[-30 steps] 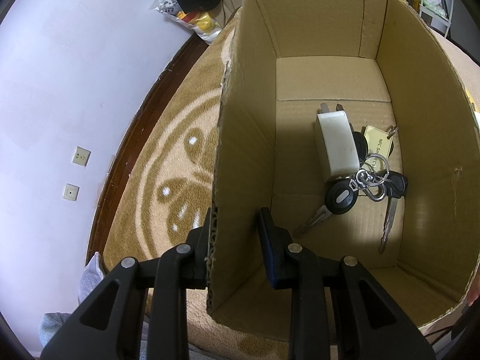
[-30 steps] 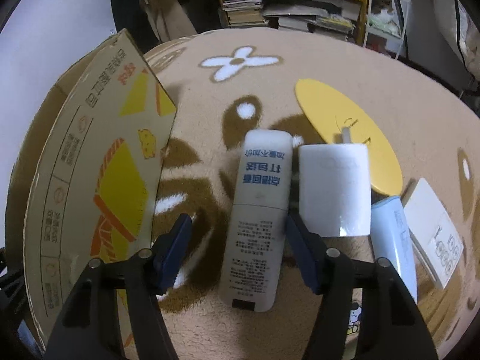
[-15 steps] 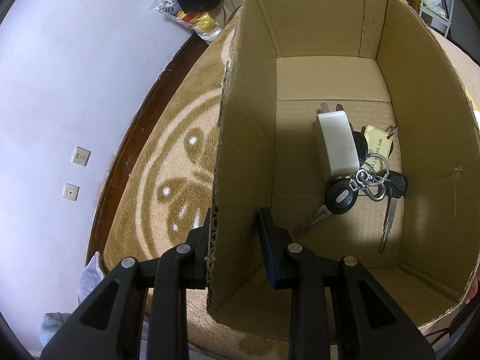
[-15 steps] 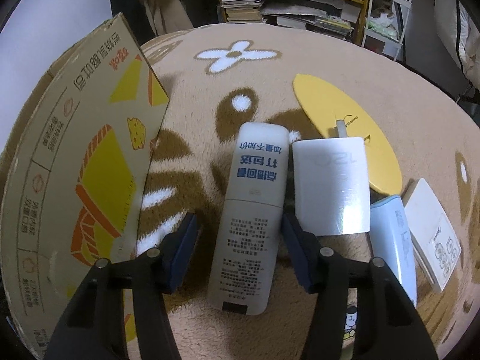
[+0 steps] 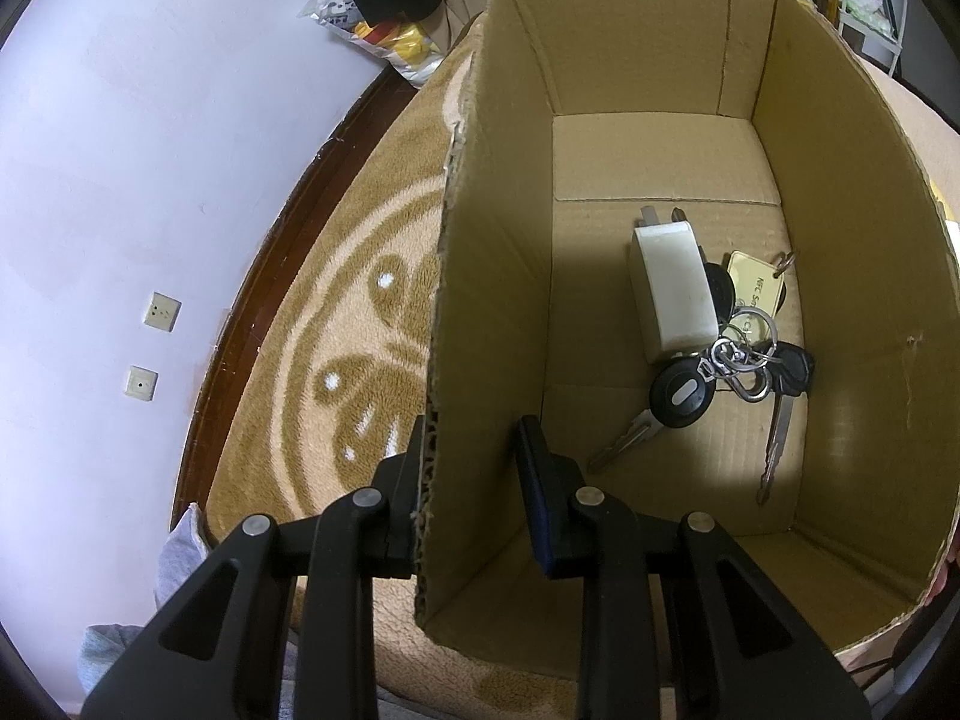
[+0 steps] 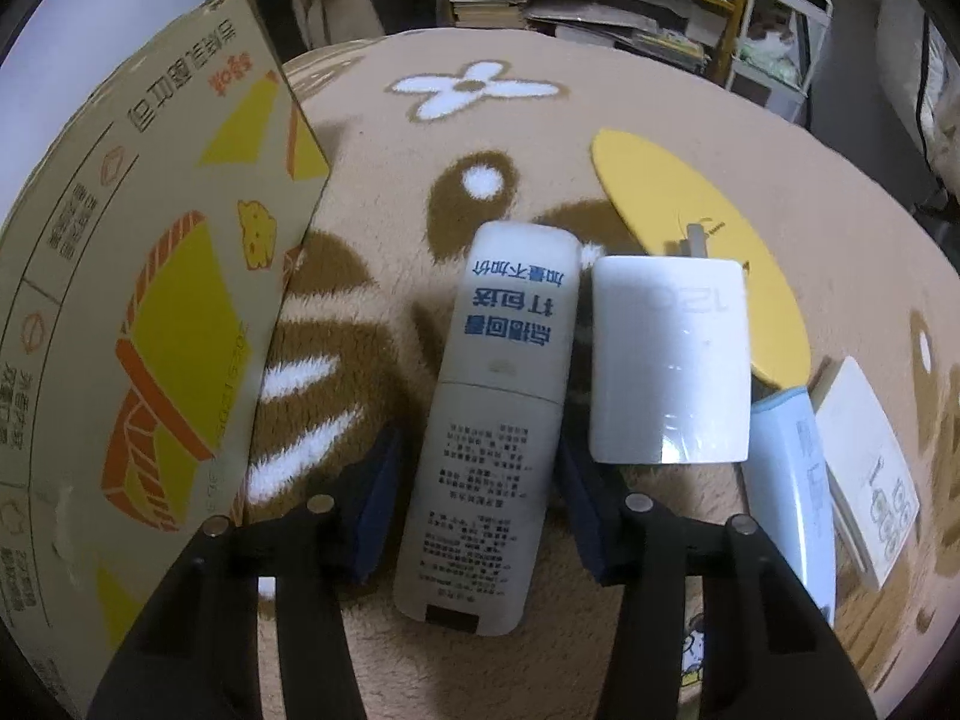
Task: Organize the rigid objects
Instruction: 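Reach to the white lotion bottle and close the right gripper on it, then lift the white bottle and carry it over the box with the right gripper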
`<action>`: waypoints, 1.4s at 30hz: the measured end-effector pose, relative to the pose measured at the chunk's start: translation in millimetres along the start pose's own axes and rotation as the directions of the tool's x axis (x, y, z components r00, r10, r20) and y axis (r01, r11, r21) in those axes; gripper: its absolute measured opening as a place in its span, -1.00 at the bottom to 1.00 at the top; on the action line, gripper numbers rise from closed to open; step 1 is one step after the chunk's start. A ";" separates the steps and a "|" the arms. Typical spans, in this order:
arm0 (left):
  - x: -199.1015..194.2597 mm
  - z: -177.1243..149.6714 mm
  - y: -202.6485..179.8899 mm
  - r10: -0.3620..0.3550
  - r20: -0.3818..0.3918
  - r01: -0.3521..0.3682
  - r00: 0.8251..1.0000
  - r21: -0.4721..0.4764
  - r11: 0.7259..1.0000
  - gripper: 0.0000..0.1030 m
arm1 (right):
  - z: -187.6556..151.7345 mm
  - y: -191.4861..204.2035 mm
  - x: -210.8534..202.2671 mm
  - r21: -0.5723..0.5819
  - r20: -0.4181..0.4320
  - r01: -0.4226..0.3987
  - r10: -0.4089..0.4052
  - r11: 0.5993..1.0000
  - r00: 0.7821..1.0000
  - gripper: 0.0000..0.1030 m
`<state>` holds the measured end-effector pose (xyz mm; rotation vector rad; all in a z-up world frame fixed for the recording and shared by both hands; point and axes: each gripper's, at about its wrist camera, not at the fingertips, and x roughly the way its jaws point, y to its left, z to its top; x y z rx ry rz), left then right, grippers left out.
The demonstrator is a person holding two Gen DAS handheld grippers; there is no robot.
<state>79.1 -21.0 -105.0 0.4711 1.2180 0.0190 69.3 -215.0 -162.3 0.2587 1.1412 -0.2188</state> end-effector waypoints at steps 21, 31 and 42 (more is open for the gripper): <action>0.0 -0.5 -1.9 0.005 0.000 -0.005 1.000 0.003 1.000 -0.48 | 18.4 -3.8 -57.1 0.060 0.227 -0.084 0.068 0.995 0.971 -0.35; 0.3 -0.4 -2.1 0.005 0.000 -0.005 1.000 0.002 1.000 -0.48 | 18.6 0.8 -76.9 0.036 0.308 -0.090 0.074 0.995 0.948 -0.35; 0.4 -0.5 -2.4 0.005 -0.001 -0.005 1.000 0.002 1.000 -0.48 | 23.8 21.3 -125.8 -0.028 0.430 -0.137 0.135 0.990 0.892 -0.35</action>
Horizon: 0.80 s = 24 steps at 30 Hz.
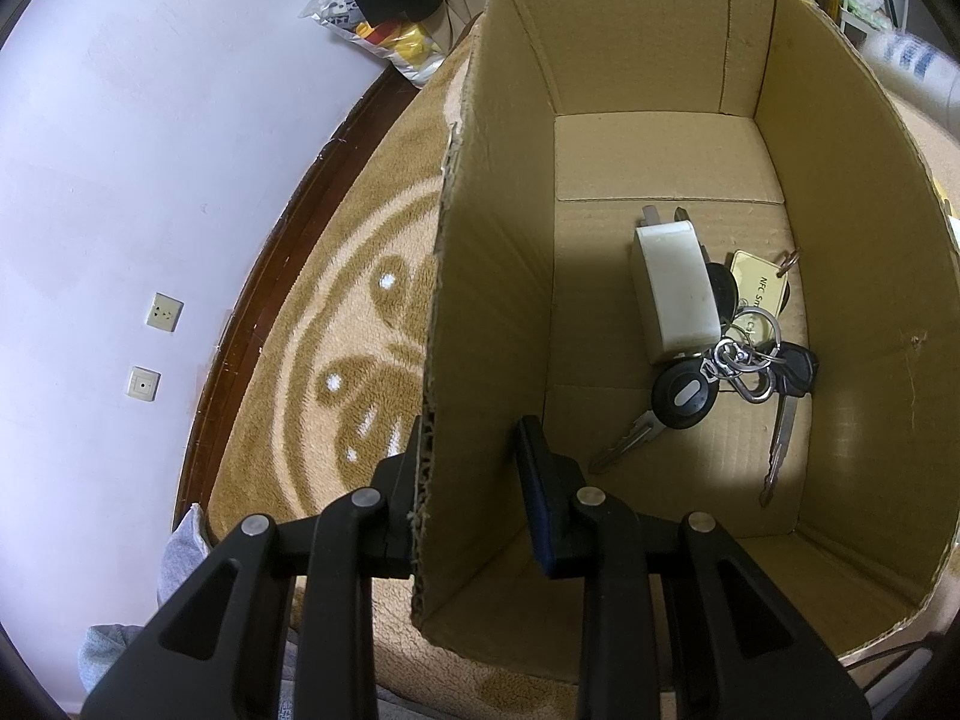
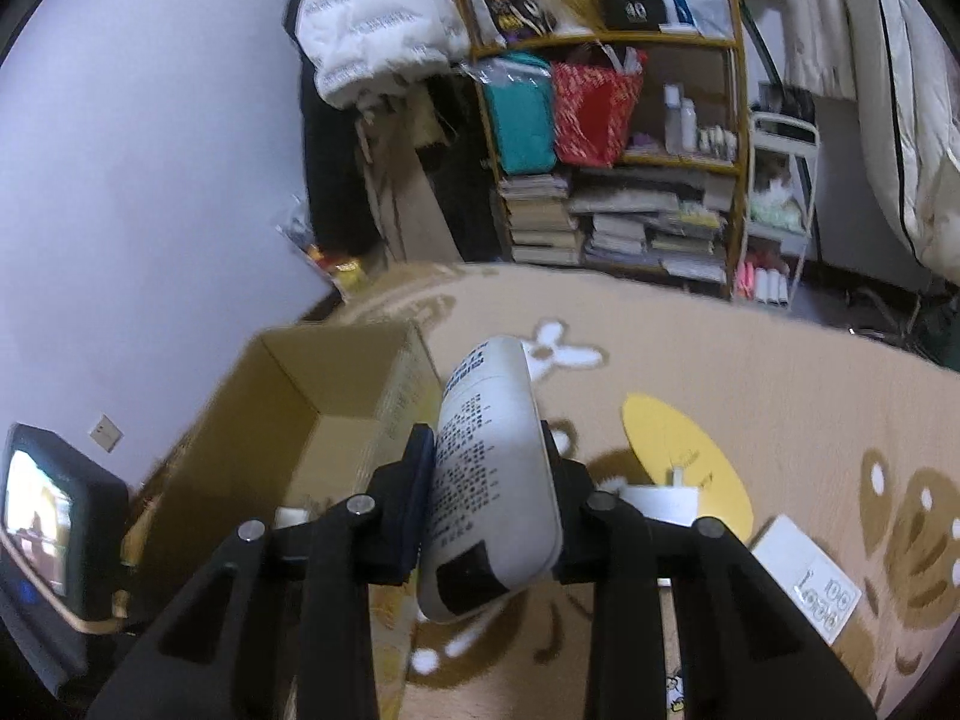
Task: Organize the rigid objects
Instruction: 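Lift the white bottle and carry it over the box with the right gripper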
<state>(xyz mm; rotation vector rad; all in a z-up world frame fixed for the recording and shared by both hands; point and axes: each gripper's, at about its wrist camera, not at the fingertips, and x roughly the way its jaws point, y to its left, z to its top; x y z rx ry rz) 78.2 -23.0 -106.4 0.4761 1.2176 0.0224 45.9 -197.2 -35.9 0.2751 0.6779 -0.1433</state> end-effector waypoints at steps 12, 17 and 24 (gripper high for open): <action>1.9 0.7 1.2 0.002 -0.003 -0.002 1.000 -0.001 1.000 -0.48 | 2.9 39.8 -26.5 -0.110 0.077 -0.053 0.062 0.992 0.995 -0.65; 2.5 1.3 2.2 0.001 -0.003 -0.001 1.000 -0.003 1.000 -0.48 | -3.5 38.5 -22.2 -0.101 0.076 -0.048 0.056 0.994 0.996 -0.68; 2.0 1.3 0.0 0.003 -0.003 -0.003 1.000 -0.002 1.000 -0.48 | 5.6 42.1 -47.7 -0.125 0.206 -0.008 0.034 0.992 0.978 -0.68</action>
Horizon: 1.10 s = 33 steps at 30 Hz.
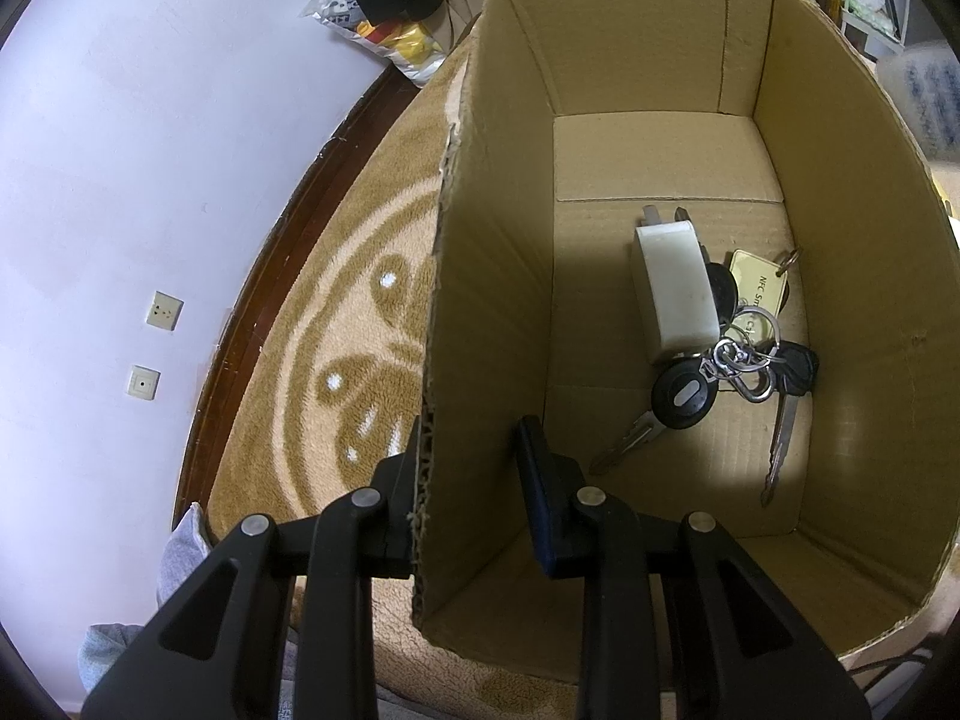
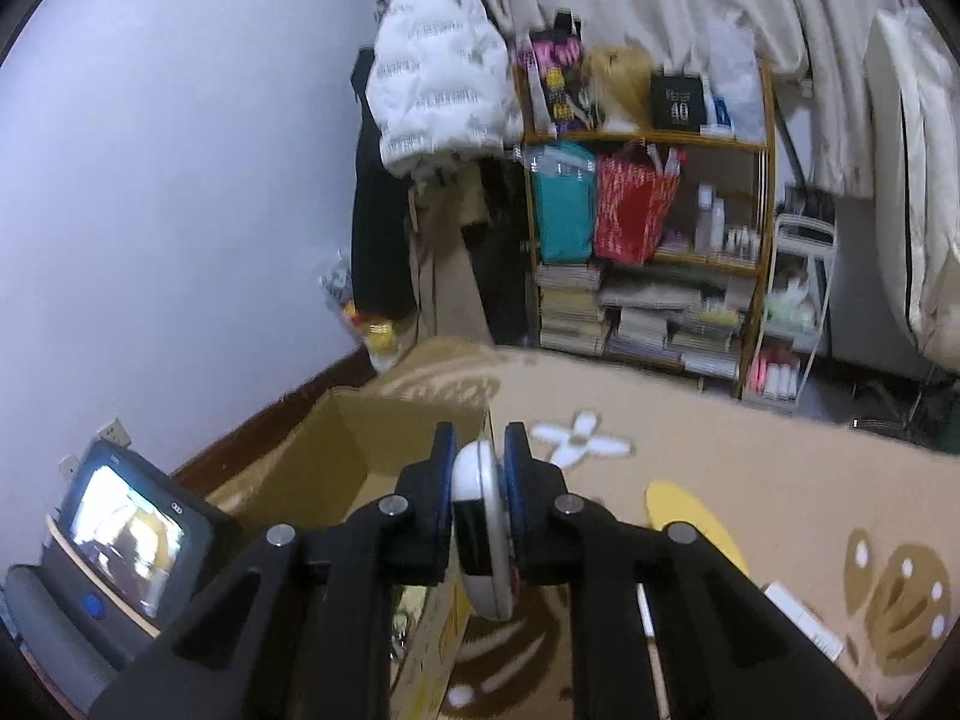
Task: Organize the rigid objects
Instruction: 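Lift the white bottle and carry it over the box with the right gripper, then lower the bottle into the box and open the right gripper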
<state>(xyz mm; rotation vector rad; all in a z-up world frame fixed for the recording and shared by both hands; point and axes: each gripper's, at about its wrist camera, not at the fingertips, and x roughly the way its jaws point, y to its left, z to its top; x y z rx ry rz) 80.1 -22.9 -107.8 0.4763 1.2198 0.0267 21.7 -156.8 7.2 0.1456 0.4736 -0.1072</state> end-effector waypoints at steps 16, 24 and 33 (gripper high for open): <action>-0.8 -0.6 -1.0 0.000 0.000 0.000 1.000 0.000 1.000 -0.48 | -4.2 31.9 0.6 -0.023 0.005 -0.175 0.175 0.984 0.985 -0.68; -1.7 -0.5 -0.3 -0.009 -0.003 0.009 1.000 -0.006 1.000 -0.48 | -29.8 38.0 32.0 -0.069 -0.145 -0.202 0.190 0.977 0.971 -0.72; -2.6 0.2 0.4 -0.015 -0.006 0.015 1.000 -0.003 1.000 -0.47 | -16.8 21.5 22.3 -0.018 -0.118 -0.194 0.191 0.981 0.975 -0.40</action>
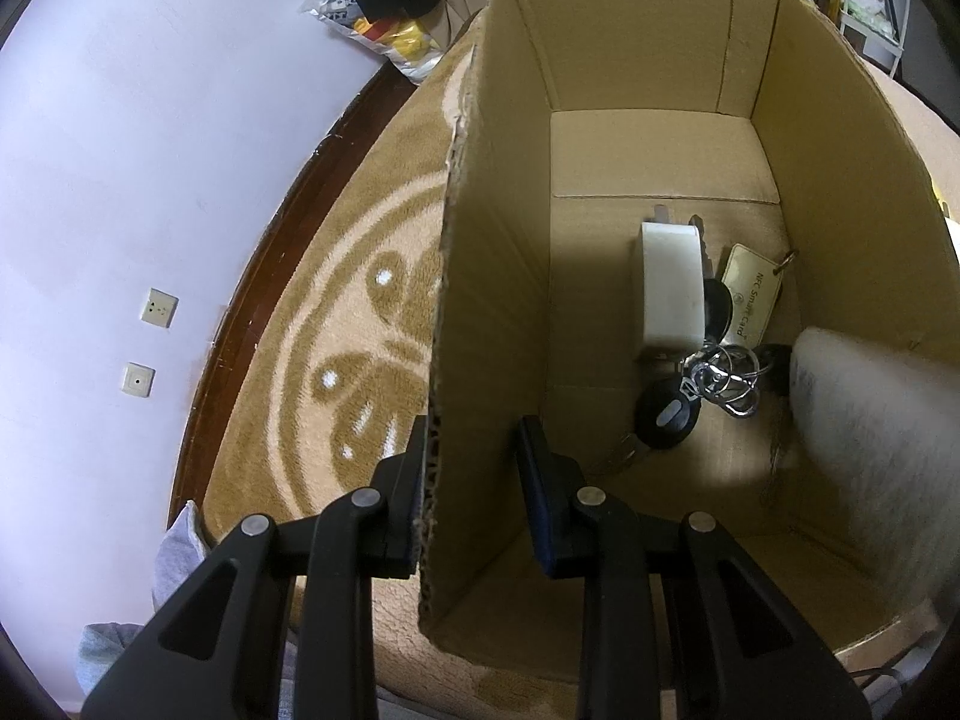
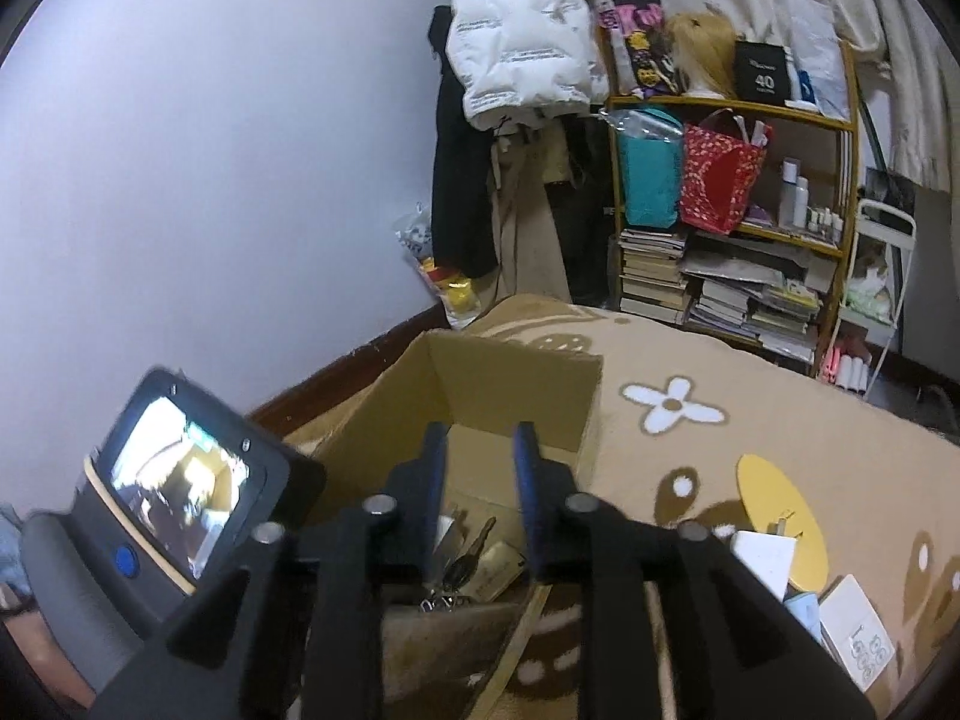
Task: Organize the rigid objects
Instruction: 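Lower the bottle into the box and open the right gripper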
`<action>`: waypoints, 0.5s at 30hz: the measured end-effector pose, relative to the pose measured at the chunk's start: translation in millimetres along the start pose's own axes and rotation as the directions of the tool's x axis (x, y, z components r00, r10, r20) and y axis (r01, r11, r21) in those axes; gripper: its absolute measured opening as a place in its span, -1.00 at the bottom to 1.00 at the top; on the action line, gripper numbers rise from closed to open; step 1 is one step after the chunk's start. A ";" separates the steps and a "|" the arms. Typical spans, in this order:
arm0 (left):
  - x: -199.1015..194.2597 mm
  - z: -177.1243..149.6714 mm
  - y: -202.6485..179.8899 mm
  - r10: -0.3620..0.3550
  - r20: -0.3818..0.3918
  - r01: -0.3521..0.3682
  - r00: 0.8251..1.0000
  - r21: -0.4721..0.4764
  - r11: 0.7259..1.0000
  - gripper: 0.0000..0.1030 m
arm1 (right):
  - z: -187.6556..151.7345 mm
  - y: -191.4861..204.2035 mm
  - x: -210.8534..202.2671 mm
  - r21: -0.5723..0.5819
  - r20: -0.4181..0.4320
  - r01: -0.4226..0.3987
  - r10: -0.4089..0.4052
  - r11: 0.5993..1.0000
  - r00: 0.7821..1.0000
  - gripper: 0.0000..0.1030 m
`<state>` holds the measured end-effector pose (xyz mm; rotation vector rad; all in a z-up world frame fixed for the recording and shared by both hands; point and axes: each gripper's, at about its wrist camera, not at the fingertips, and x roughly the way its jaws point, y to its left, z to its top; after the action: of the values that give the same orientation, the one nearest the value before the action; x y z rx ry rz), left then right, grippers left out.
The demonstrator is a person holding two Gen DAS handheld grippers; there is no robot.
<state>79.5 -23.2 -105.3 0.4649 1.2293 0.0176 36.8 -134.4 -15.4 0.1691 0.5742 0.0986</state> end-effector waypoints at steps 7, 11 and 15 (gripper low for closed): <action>0.1 0.9 -1.3 0.008 -0.001 -0.008 1.000 0.006 1.000 -0.47 | 10.1 -23.8 -8.3 0.047 0.019 0.043 -0.044 0.998 0.999 0.10; 0.4 1.1 -0.4 0.004 -0.003 -0.004 1.000 0.002 1.000 -0.47 | 9.8 -43.7 -4.0 0.083 -0.015 0.089 -0.088 0.993 0.996 0.39; 0.6 1.4 0.4 0.004 -0.003 -0.004 1.000 0.002 1.000 -0.47 | 4.3 -62.8 0.9 0.101 -0.040 0.143 -0.139 0.985 0.989 0.68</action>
<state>81.1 -23.3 -105.3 0.4692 1.2315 0.0200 42.8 -196.5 -24.0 0.2270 0.6232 -0.0662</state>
